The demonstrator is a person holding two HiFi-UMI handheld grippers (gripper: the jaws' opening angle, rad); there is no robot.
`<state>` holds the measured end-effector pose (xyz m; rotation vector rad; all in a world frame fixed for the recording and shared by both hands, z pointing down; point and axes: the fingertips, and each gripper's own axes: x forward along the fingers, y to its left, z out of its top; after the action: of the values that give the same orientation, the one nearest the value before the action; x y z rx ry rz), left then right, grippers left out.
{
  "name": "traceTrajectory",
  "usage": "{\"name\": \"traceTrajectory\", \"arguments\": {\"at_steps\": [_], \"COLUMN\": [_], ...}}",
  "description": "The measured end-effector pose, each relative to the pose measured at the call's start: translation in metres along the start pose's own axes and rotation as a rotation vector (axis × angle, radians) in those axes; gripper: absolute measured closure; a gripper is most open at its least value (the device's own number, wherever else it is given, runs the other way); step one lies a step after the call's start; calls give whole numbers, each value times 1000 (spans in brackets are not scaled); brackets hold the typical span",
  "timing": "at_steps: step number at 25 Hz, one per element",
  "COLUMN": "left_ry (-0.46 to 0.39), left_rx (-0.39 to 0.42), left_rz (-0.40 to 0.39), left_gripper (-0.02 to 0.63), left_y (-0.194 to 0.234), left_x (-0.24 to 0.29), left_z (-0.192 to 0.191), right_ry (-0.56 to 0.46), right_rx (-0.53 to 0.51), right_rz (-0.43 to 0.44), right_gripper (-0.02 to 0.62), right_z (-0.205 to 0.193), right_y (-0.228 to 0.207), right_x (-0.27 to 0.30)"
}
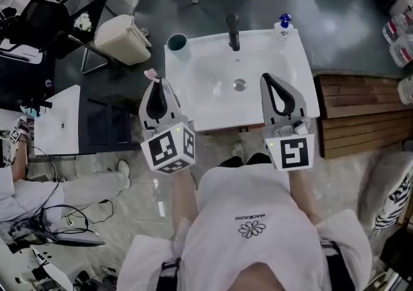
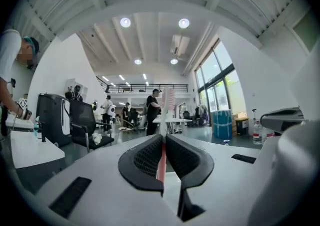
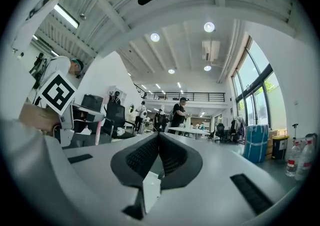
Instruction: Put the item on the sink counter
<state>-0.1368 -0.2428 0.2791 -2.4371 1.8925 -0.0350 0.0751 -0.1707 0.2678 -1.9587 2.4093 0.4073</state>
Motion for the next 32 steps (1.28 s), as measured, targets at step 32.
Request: {"name": "traceTrajectory", "arguments": {"at_steps": [32], "left_ry": [303], "left_rx": [10], "left_rz": [81], "left_gripper": [572], "left_y": [30], "left_x": [59], "left_z": [-64], "right_ry": [111], "right_rx": [82], "right_rz": [205], "right_gripper": [584], "right_z": [-46], "right_y": [6], "right_x": [95]}}
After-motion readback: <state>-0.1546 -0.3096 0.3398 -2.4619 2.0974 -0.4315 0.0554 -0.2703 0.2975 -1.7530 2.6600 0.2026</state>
